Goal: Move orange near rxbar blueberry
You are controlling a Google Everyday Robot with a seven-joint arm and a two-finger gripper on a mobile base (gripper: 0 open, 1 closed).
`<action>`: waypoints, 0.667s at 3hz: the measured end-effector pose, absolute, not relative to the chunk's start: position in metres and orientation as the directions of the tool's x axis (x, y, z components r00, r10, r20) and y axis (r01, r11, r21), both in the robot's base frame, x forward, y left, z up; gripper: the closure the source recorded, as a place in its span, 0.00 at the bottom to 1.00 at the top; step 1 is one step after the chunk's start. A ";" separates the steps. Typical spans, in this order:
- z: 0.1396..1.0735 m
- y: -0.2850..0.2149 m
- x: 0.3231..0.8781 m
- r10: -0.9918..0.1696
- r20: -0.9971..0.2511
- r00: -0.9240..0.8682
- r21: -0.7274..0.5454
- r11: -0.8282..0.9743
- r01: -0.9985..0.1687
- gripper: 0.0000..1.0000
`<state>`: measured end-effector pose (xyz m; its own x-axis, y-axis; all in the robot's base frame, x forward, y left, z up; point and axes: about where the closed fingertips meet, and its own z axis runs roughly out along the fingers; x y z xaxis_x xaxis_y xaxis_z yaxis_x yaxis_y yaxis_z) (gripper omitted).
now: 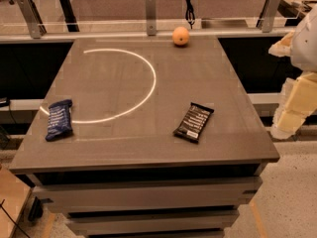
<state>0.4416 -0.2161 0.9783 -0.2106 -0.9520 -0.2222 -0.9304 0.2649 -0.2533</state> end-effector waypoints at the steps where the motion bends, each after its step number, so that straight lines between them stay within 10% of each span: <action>1: 0.980 -0.216 0.459 -0.922 -0.334 -0.197 -0.271 0.294 -0.917 0.00; 2: 0.981 -0.196 0.488 -0.857 -0.490 -0.158 -0.280 0.327 -0.903 0.00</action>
Offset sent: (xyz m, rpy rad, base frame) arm 0.0827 0.0385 0.0083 0.4698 -0.1966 0.0214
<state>0.4880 -0.1960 0.9808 -0.1582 -0.8571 -0.4902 -0.9028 0.3266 -0.2797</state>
